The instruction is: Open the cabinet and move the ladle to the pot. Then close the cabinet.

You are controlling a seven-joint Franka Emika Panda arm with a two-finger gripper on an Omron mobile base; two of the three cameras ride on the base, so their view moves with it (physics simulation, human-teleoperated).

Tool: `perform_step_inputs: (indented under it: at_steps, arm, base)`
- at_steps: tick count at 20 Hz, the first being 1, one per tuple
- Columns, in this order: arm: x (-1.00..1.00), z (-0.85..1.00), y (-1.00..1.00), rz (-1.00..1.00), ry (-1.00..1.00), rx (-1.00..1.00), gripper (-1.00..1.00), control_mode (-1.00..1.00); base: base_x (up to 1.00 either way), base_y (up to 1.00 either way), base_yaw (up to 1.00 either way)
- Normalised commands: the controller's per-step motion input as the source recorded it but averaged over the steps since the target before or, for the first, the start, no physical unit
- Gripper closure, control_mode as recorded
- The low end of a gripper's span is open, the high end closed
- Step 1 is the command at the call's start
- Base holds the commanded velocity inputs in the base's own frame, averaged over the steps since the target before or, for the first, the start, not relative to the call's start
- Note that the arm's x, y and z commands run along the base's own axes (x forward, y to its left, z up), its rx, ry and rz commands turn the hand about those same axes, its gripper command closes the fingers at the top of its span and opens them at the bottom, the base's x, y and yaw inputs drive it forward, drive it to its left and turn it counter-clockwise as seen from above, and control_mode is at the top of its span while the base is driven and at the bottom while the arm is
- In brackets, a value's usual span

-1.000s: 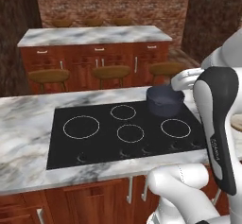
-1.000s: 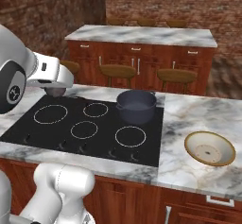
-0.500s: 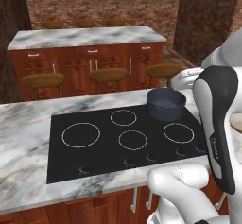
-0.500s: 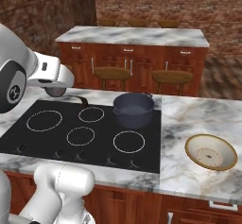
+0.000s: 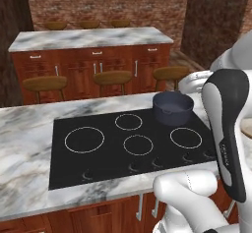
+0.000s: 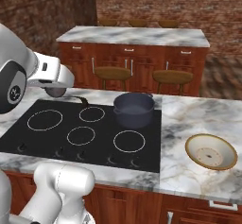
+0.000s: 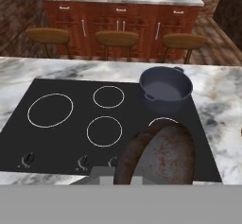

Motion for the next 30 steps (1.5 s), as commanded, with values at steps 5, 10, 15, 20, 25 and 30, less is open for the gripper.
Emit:
perform_step_inputs:
  at_steps: [5, 10, 15, 20, 25, 30]
  arm:
    - [0.4, -0.06, 0.0, -0.01, 0.14, 0.0, 1.0, -1.0]
    - [0.62, -0.08, 0.0, -0.03, 0.29, 0.0, 1.0, -1.0]
    - [0.64, -0.08, 0.0, -0.06, 0.33, -0.02, 1.0, -1.0]
    - [0.62, -0.11, 0.0, -0.08, 0.25, -0.01, 1.0, -1.0]
    - [0.65, -0.3, -0.1, -0.06, 0.12, 0.0, 1.0, -1.0]
    - [0.66, -0.4, -0.3, -0.04, 0.06, -0.01, 1.0, -1.0]
  base:
    - [0.0, 0.0, 0.0]
    - [0.0, 0.0, 0.0]
    - [0.0, 0.0, 0.0]
    - [0.0, 0.0, 0.0]
    - [0.0, 0.0, 0.0]
    - [0.0, 0.0, 0.0]
